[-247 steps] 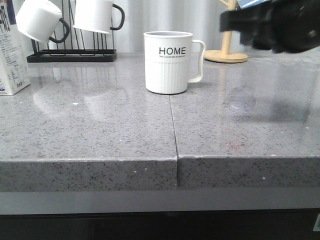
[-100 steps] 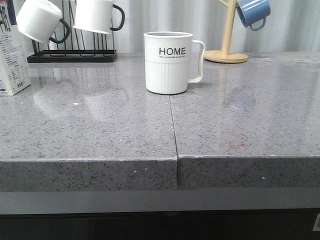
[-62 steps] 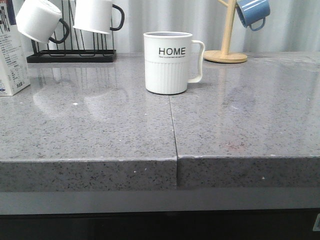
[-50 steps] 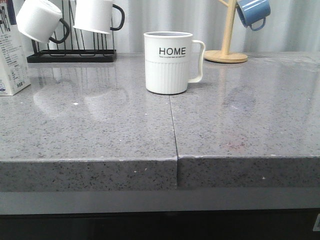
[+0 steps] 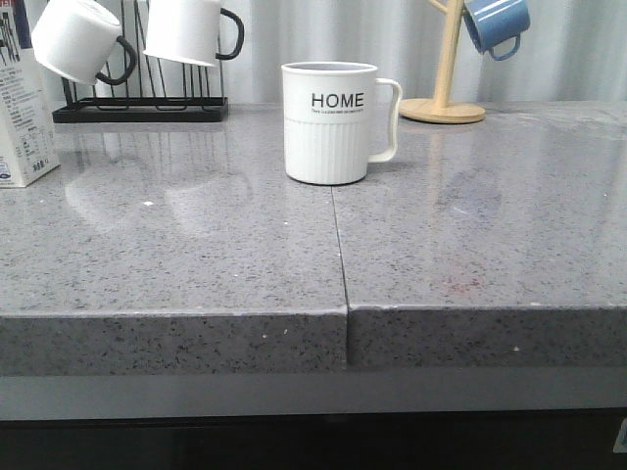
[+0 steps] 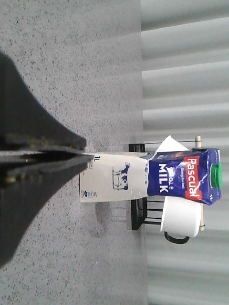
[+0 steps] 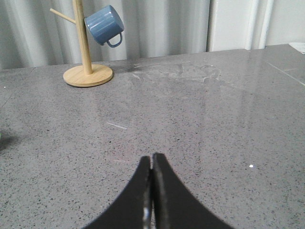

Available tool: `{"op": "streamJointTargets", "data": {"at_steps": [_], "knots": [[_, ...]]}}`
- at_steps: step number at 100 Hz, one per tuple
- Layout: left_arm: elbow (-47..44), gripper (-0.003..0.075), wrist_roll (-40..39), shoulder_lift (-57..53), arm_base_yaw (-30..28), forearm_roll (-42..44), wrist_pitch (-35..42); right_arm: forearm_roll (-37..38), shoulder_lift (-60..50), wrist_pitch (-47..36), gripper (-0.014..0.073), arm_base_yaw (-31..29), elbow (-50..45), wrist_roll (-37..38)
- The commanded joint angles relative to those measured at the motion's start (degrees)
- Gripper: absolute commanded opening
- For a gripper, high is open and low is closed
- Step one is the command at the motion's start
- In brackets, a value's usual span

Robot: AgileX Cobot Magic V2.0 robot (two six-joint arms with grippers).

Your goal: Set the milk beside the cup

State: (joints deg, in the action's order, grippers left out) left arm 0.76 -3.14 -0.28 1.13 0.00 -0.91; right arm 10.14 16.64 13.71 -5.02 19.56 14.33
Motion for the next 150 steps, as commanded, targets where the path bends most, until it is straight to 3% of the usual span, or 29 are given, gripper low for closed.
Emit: {"op": "streamJointTargets", "data": {"at_steps": [1,72,90,116,130,150], "knots": [[1.4,-0.0021,-0.1,-1.8,0.1,0.0,4.4,0.9,0.4,-4.9,-0.0122,-0.4,1.5,0.0],[2.3,-0.0021,-0.1,-1.5,0.1,-2.1,4.3,0.9,0.4,-4.9,-0.0122,-0.2,1.5,0.0],[10.4,-0.0021,-0.1,4.8,0.1,-3.3,-2.9,0.9,0.4,-4.9,-0.0122,-0.2,1.5,0.0],[30.0,-0.0020,-0.1,22.2,0.1,-3.3,-18.7,0.9,0.4,-4.9,-0.0122,-0.2,1.5,0.0],[36.2,-0.0021,-0.1,29.0,0.1,-3.3,-21.1,0.9,0.4,-4.9,-0.0122,-0.2,1.5,0.0],[37.2,-0.0004,0.8,34.5,0.1,-3.3,-20.5,0.9,0.4,-4.9,-0.0122,-0.2,1.5,0.0]]}}
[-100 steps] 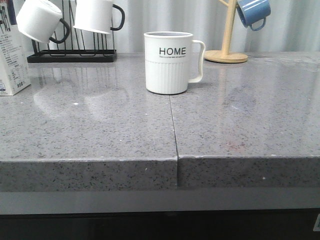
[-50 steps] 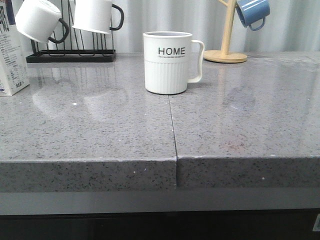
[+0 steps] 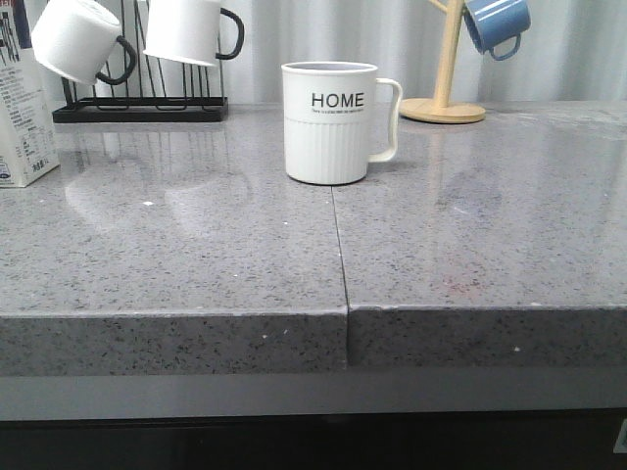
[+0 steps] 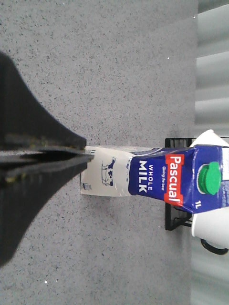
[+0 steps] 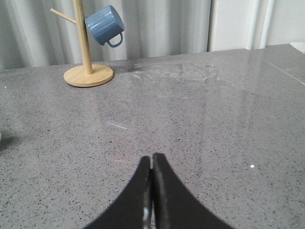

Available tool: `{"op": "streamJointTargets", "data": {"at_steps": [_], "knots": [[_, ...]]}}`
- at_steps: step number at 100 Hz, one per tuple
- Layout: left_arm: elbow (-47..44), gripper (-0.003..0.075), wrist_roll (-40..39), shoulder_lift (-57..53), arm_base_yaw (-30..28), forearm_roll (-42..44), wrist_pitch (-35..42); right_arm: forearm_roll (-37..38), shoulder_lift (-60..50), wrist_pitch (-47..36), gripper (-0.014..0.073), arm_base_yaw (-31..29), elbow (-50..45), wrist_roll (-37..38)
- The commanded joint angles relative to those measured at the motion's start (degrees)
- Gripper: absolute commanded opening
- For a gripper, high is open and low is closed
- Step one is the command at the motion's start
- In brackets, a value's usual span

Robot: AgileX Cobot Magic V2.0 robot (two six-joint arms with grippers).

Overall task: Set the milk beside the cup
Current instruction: 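Reach the left gripper to the Pascual milk carton and grasp it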

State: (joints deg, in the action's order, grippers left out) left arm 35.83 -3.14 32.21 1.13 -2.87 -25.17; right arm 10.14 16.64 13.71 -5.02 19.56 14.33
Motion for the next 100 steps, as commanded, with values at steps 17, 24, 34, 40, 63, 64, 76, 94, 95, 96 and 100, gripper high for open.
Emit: {"op": "streamJointTargets", "data": {"at_steps": [17,24,34,40,63,64,76,94,95,96,100], "knots": [[2.1,0.0374,2.8,3.3,0.1,-0.5,3.2,0.9,0.4,-4.9,-0.0122,-0.2,1.5,0.0],[2.1,0.0599,2.8,3.3,0.1,-0.6,4.1,0.9,0.4,-4.9,-0.0122,-0.2,1.5,0.0],[1.7,0.0694,3.1,3.8,0.1,-0.4,5.2,0.9,0.4,-4.9,-0.0122,-0.2,1.5,0.0],[1.7,0.0657,3.1,4.5,0.1,-0.4,6.4,0.9,0.4,-4.9,-0.0122,-0.2,1.5,0.0],[-0.2,0.0640,4.0,9.0,3.4,-1.3,20.2,0.9,0.4,-4.9,-0.0122,-0.2,1.5,0.0],[-0.3,0.0640,4.0,9.4,3.8,-1.6,20.4,0.9,0.4,-4.9,-0.0122,-0.2,1.5,0.0],[-0.4,0.0640,4.0,13.3,7.6,-2.0,24.7,0.9,0.4,-4.9,-0.0122,-0.2,1.5,0.0],[-0.4,0.0640,4.0,19.4,9.4,-2.0,35.4,0.9,0.4,-4.9,-0.0122,-0.2,1.5,0.0],[-0.4,0.0640,4.0,19.9,9.4,-2.0,35.7,0.9,0.4,-4.9,-0.0122,-0.2,1.5,0.0],[-0.4,0.0640,4.0,19.9,9.4,-2.0,36.1,0.9,0.4,-4.9,-0.0122,-0.2,1.5,0.0],[-0.4,0.0640,4.0,21.2,9.4,-2.2,37.5,0.9,0.4,-4.9,-0.0122,-0.2,1.5,0.0]]}}
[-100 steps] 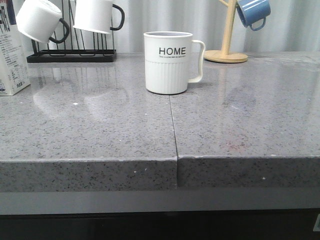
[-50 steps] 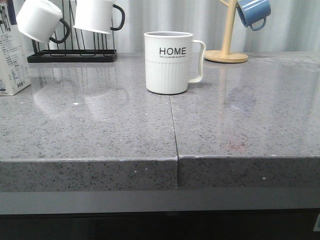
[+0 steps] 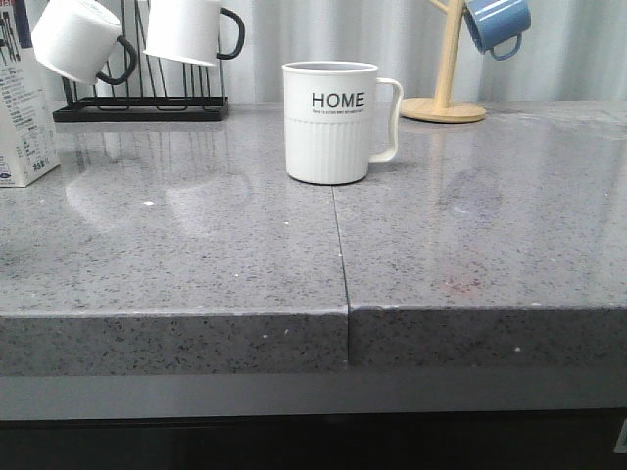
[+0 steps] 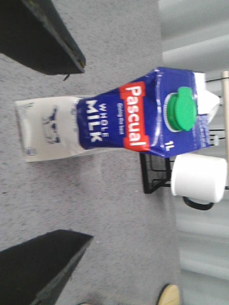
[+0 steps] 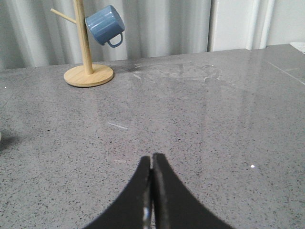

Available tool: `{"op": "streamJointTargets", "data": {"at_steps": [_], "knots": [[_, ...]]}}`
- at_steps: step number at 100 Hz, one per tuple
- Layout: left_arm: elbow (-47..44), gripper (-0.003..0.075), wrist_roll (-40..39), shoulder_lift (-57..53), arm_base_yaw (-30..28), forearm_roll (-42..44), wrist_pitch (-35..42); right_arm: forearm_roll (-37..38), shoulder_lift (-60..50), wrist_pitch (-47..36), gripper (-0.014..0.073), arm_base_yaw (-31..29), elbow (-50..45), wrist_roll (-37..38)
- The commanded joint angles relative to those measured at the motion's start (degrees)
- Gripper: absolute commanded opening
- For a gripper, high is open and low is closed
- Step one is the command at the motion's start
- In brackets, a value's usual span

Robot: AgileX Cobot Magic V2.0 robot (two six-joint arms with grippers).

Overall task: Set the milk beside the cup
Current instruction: 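Reach the left gripper to the Pascual milk carton and grasp it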

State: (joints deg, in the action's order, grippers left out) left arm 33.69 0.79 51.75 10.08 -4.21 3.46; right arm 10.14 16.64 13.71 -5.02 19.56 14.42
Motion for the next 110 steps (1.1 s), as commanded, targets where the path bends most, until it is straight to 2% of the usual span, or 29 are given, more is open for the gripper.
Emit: {"op": "streamJointTargets", "data": {"at_steps": [1,66,88,110], "knots": [[1.7,0.0640,0.0,2.2,0.4,-0.8,9.3,0.9,0.4,-4.9,-0.0122,-0.2,1.5,0.0],[1.7,0.0640,0.0,17.8,-1.1,-4.3,25.9,0.9,0.4,-4.9,-0.0122,-0.2,1.5,0.0],[5.3,0.0639,0.0,22.6,-3.9,-4.8,26.0,0.9,0.4,-4.9,-0.0122,-0.2,1.5,0.0],[10.8,0.0639,-0.5,27.7,-4.2,-4.4,23.9,0.9,0.4,-4.9,-0.0122,-0.2,1.5,0.0]]}}
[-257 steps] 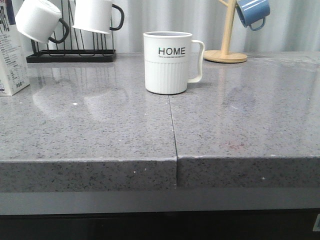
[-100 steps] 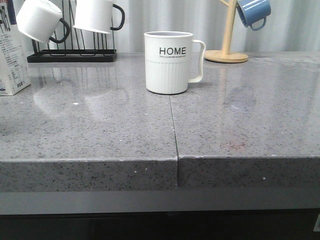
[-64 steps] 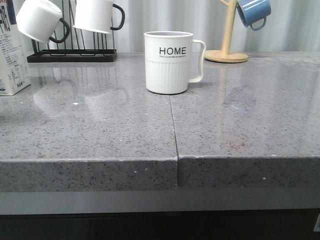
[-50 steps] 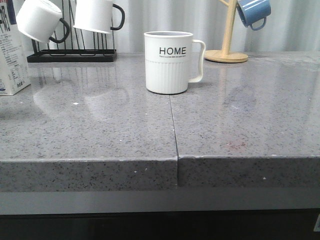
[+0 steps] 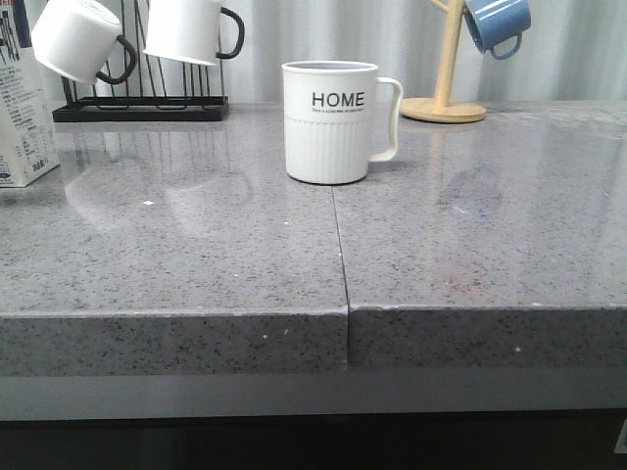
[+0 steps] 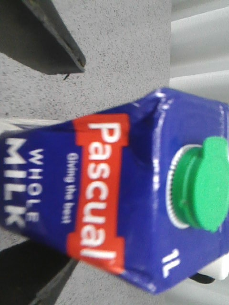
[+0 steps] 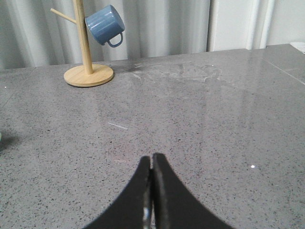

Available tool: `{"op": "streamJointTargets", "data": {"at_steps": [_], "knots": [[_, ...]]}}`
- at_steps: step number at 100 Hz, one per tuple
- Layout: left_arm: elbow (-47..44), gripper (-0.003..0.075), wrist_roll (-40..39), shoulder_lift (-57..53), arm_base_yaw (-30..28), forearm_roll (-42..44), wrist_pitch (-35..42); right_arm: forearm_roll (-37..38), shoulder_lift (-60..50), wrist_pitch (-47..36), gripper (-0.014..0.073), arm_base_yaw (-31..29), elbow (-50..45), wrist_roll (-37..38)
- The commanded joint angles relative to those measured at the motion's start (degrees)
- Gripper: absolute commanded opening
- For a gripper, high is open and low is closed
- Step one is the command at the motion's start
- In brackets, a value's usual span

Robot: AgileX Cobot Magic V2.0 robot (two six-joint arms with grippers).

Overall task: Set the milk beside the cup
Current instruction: 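Reach the left gripper to the Pascual milk carton and grasp it, then lift the milk carton and carry it toward the white mug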

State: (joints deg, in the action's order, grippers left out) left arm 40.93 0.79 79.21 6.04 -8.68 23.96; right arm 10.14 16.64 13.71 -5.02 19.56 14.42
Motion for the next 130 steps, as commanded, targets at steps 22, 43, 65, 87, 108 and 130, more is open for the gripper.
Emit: {"op": "streamJointTargets", "data": {"at_steps": [22,43,65,87,108,130], "knots": [[6.7,0.0639,-0.5,4.4,-0.2,0.0,3.3,0.9,0.4,-4.9,-0.0122,-0.2,1.5,0.0],[7.0,0.0639,-0.5,5.1,-0.2,0.3,3.6,0.9,0.4,-4.9,-0.0122,-0.2,1.5,0.0],[7.0,0.0512,-0.5,5.1,-0.2,0.3,3.7,0.9,0.4,-4.9,-0.0122,-0.2,1.5,0.0],[7.0,0.0205,-0.5,5.1,-0.2,0.4,4.1,0.9,0.4,-4.9,-0.0122,-0.2,1.5,0.0],[7.0,0.0148,-0.5,3.5,0.0,0.4,7.3,0.9,0.4,-4.9,-0.0122,-0.2,1.5,0.0],[7.1,0.0147,-0.4,-3.0,1.9,0.4,6.8,0.9,0.4,-4.9,-0.0122,-0.2,1.5,0.0]]}}
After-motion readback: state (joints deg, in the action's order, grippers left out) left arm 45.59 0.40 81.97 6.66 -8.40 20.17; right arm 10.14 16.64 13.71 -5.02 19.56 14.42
